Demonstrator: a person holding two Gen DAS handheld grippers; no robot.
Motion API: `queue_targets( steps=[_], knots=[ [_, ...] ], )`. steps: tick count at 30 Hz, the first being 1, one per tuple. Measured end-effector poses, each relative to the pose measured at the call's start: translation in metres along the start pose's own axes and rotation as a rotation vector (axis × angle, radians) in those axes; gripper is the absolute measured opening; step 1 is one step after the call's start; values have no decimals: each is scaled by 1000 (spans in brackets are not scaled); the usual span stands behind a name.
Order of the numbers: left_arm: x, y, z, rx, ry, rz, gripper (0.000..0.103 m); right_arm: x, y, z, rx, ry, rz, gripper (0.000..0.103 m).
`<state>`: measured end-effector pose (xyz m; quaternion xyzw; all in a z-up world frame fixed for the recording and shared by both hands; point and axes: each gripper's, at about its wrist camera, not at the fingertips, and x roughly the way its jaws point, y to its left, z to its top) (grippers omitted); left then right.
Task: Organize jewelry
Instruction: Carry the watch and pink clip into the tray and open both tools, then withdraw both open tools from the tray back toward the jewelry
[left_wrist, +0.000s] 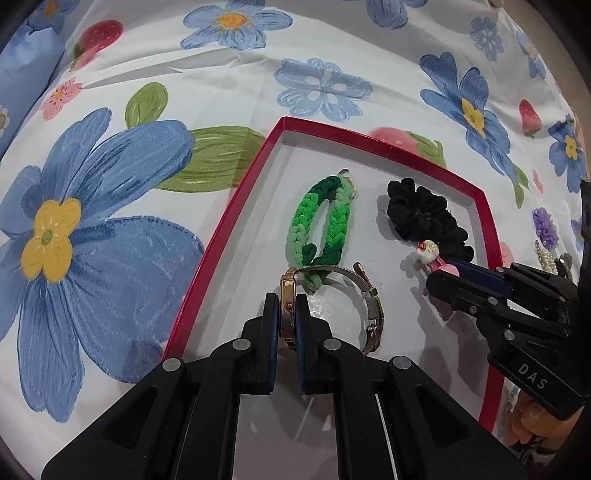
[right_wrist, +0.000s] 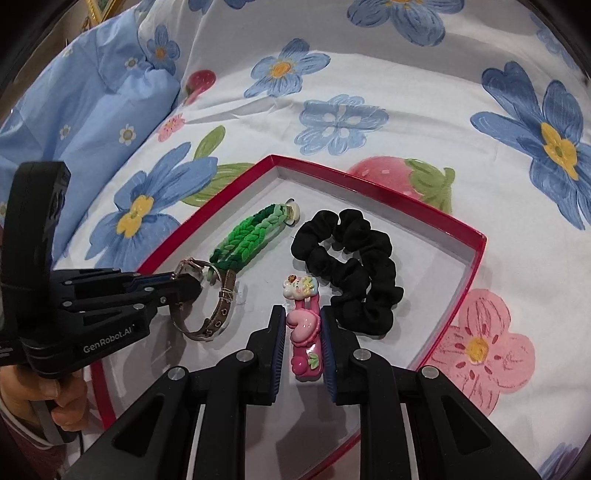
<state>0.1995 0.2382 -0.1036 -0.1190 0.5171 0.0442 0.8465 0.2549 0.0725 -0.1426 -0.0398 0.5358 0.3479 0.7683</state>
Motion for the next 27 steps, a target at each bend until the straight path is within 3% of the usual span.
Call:
queue_targets(
  steps=[9,13,27],
  knots=[
    [-1,-3,2,5,2,18,12,3,2,1,-22,10,-17,20],
    [-3,-4,2,4,-3,34,27,3,2,1,-18,11,-13,20],
    [-32,-7,-4,-4,-51,53,40,-9,-1,1,40,-13,32,28]
  ],
)
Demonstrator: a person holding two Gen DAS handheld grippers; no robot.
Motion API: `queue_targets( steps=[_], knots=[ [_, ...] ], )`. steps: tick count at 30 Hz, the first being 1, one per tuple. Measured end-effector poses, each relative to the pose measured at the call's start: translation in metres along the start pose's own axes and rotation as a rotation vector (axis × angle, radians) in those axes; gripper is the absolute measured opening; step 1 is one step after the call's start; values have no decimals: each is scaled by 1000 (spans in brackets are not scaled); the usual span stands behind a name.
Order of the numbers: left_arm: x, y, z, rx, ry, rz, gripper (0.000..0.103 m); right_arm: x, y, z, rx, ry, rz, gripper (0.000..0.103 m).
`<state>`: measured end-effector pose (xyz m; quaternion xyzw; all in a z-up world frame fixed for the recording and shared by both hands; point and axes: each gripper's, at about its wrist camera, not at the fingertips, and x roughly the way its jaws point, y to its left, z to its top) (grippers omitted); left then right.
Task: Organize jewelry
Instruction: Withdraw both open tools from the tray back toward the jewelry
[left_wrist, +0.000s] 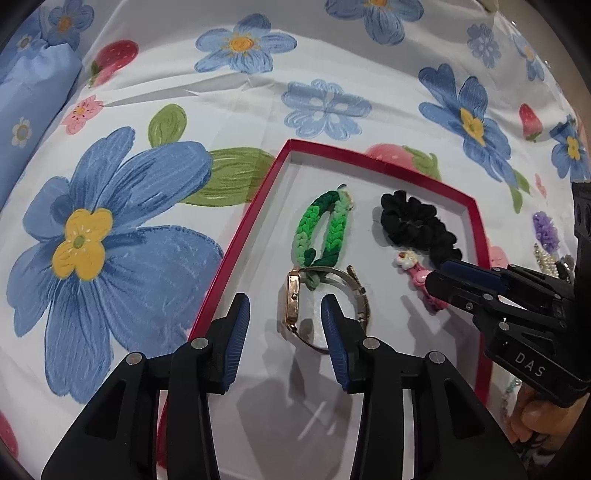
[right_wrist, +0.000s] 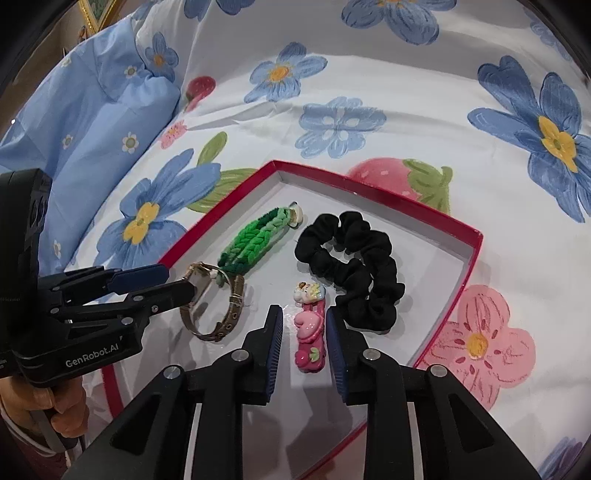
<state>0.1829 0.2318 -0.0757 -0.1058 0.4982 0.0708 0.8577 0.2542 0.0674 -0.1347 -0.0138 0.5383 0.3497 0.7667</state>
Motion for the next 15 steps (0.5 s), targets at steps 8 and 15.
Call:
queue_targets(
  steps=[8,15],
  knots=[
    [-34,-5,-8,-32,-58,-31,43,-39,5,-4,14,-69,16,28],
    [-66,-21,-21,-36,-101,-98,46,-90,-8,-24,65,-148,20,38]
  ],
)
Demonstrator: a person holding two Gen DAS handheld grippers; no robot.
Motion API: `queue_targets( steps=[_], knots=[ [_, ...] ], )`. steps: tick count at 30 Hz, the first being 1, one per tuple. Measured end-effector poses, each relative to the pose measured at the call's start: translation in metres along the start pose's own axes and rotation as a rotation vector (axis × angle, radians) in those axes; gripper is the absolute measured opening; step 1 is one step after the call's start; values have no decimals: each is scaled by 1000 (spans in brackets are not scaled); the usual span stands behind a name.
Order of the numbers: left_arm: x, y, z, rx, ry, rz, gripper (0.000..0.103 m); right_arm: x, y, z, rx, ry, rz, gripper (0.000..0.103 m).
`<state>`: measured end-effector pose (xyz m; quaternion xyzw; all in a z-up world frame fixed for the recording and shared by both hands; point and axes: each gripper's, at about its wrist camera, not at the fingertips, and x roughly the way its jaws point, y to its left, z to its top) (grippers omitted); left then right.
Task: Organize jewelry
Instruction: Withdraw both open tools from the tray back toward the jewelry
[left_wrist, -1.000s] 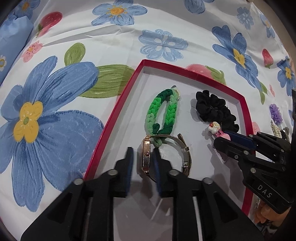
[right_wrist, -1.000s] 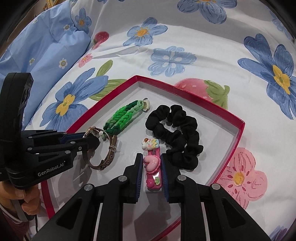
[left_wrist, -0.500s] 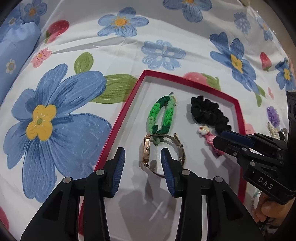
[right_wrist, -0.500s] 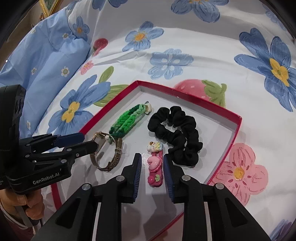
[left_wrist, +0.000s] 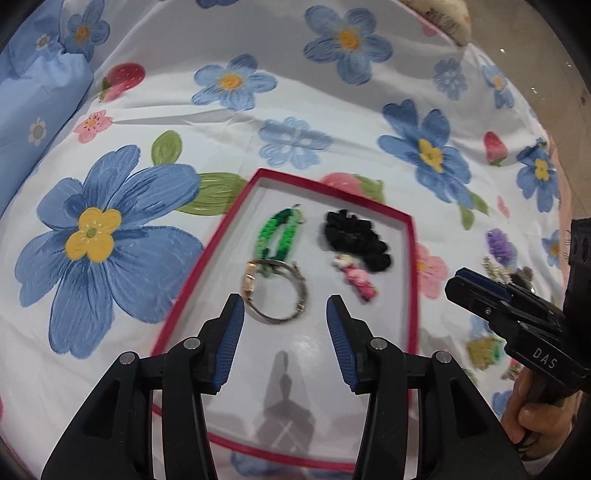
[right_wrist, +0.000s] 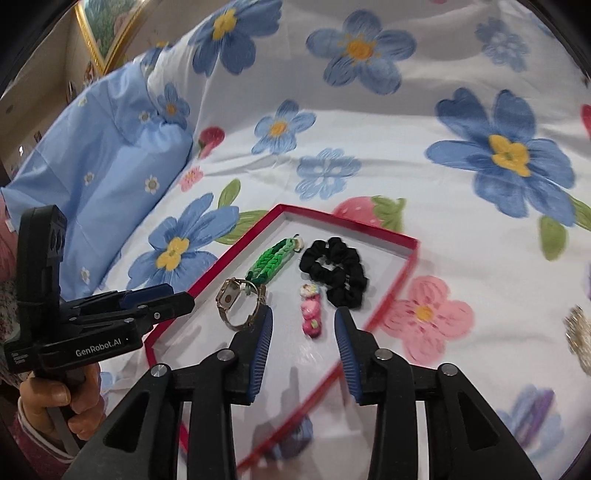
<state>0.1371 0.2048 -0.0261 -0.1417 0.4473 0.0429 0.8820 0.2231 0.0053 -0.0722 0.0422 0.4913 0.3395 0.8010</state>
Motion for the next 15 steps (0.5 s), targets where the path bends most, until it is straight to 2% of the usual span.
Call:
queue_targets(
  steps=[11,15],
  knots=[
    [-22,-59,-36,65,18,-111,55,-75,-35,-42,96,-65,-54,43],
    [-22,-76,-46,86,36,-134,55,-100,-52,-60,129,-86,-93,44]
  ],
)
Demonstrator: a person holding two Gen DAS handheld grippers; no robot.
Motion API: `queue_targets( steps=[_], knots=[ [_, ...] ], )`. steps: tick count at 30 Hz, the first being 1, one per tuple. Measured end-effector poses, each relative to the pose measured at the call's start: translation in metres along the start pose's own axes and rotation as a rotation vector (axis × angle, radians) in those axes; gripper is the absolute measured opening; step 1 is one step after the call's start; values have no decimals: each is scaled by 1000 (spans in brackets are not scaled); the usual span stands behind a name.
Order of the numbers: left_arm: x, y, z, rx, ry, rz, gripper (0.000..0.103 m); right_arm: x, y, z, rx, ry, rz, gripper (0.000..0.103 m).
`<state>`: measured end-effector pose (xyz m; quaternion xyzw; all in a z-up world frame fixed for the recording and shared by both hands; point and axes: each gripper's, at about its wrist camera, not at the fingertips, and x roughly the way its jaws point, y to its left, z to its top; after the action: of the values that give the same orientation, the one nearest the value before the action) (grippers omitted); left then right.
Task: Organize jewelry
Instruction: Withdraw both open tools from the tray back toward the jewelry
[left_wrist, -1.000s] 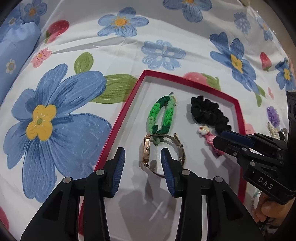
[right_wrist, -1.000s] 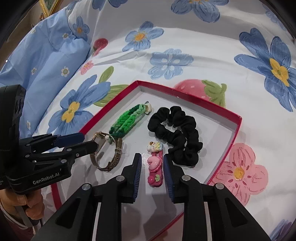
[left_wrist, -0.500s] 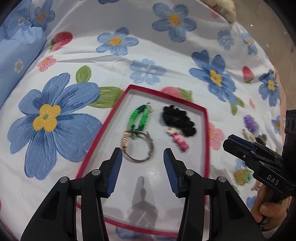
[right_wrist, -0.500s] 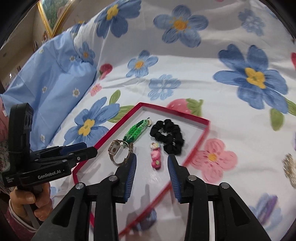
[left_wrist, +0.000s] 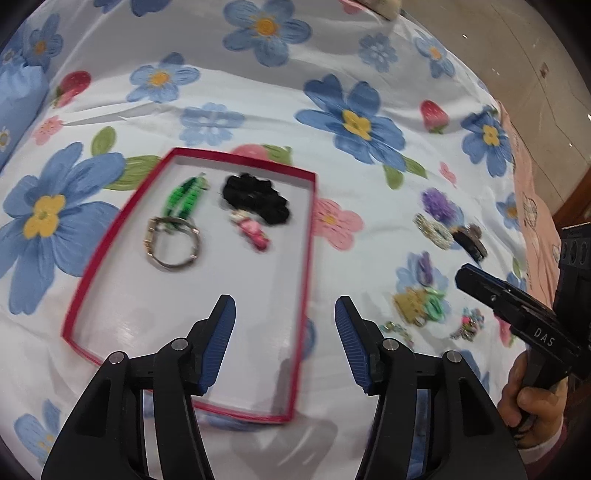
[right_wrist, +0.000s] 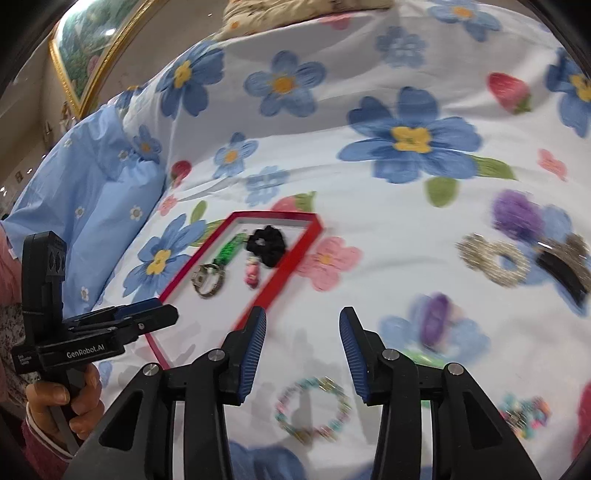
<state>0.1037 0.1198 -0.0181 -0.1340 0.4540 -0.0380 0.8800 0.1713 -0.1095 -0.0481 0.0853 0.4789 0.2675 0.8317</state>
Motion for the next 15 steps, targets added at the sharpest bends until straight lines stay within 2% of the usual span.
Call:
queue_targets(
  steps=[6,10,15],
  knots=[
    [0,-23,-10,24,16,-39,57,-40,-40,-20,65,-39,-71,47],
    [1,-36,-18,33,4,-57,63,-63,-62,-34,100,-68,-122,48],
    [11,-53,-27,55,26,-67,65,-88,-87,-59,163,-110,-187,54]
  ],
)
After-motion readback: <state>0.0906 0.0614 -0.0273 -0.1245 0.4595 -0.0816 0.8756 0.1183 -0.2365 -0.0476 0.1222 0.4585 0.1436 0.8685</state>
